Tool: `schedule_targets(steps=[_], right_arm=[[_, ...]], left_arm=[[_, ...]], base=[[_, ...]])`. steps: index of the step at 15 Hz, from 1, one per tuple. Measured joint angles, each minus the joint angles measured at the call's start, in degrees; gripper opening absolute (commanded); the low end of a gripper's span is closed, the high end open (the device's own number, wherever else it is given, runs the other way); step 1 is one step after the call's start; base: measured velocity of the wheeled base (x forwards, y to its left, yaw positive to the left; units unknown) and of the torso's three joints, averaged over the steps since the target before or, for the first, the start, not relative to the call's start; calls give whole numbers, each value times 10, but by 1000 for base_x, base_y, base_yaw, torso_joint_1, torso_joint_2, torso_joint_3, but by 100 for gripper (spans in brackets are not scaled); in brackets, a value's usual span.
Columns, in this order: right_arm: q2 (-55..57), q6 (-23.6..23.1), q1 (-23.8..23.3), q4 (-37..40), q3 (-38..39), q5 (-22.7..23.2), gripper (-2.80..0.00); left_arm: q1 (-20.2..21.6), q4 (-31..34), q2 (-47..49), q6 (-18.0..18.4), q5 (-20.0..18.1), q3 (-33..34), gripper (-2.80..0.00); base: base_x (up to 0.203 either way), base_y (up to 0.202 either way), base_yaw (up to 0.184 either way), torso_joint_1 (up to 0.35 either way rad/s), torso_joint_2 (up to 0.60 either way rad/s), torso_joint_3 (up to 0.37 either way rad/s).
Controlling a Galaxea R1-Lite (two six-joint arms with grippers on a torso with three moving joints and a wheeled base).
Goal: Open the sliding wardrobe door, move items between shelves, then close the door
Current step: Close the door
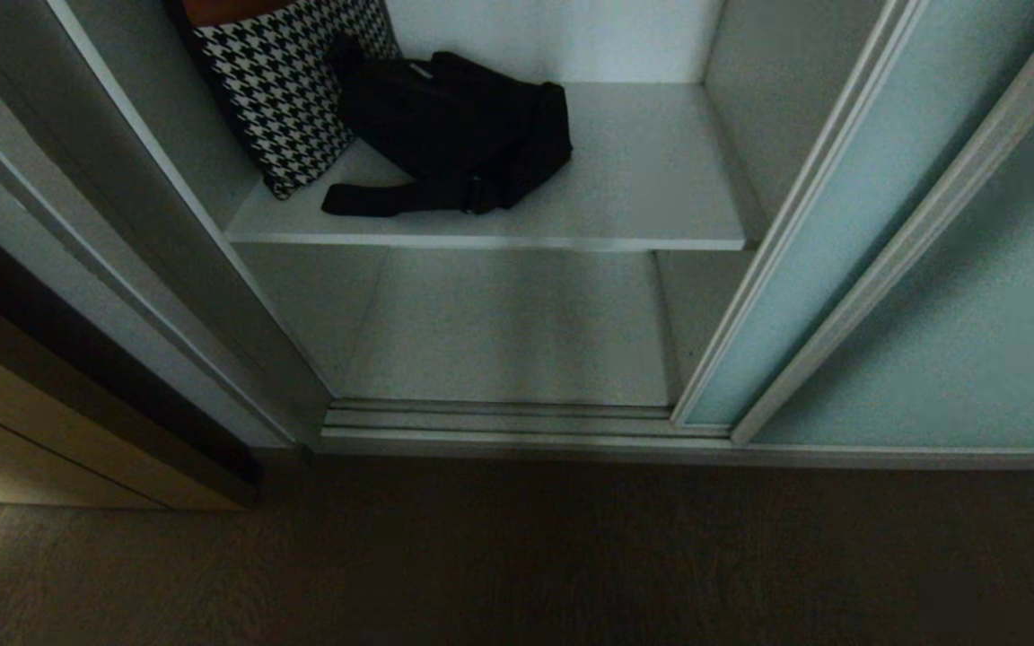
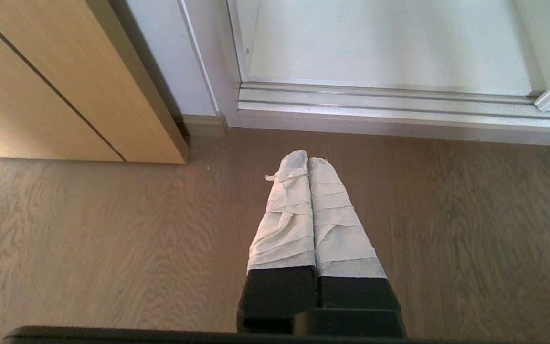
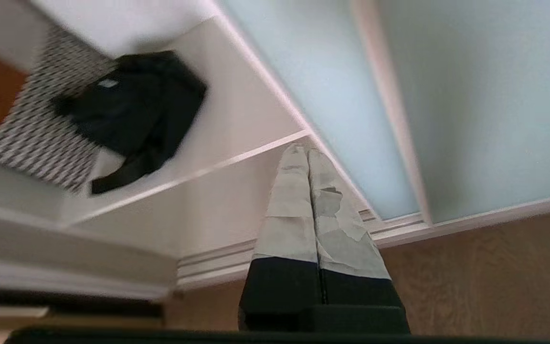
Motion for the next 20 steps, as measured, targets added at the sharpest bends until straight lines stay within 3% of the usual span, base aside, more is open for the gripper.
schedule_targets(steps=[2, 4, 8, 10, 12, 20], right_arm=[[21, 3, -41, -4, -9, 21, -280], [32, 3, -106, -15, -6, 74, -280], [49, 14, -235, -74, 42, 261, -280], [69, 54, -261, -93, 58, 341, -280], [94, 77, -269, -115, 64, 361, -280], [188, 81, -285, -181, 67, 364, -280]], left_arm=[[0, 0, 0, 0, 0, 0, -280], [0, 0, 0, 0, 0, 0, -280], [0, 0, 0, 0, 0, 0, -280], [0, 0, 0, 0, 0, 0, -280], [0, 0, 0, 0, 0, 0, -280], [0, 0, 0, 1, 0, 0, -280]], base=[[0, 0, 0, 0, 0, 0], [0, 0, 0, 0, 0, 0], [0, 0, 0, 0, 0, 0], [0, 0, 0, 0, 0, 0], [0, 0, 0, 0, 0, 0], [0, 0, 0, 0, 0, 0]])
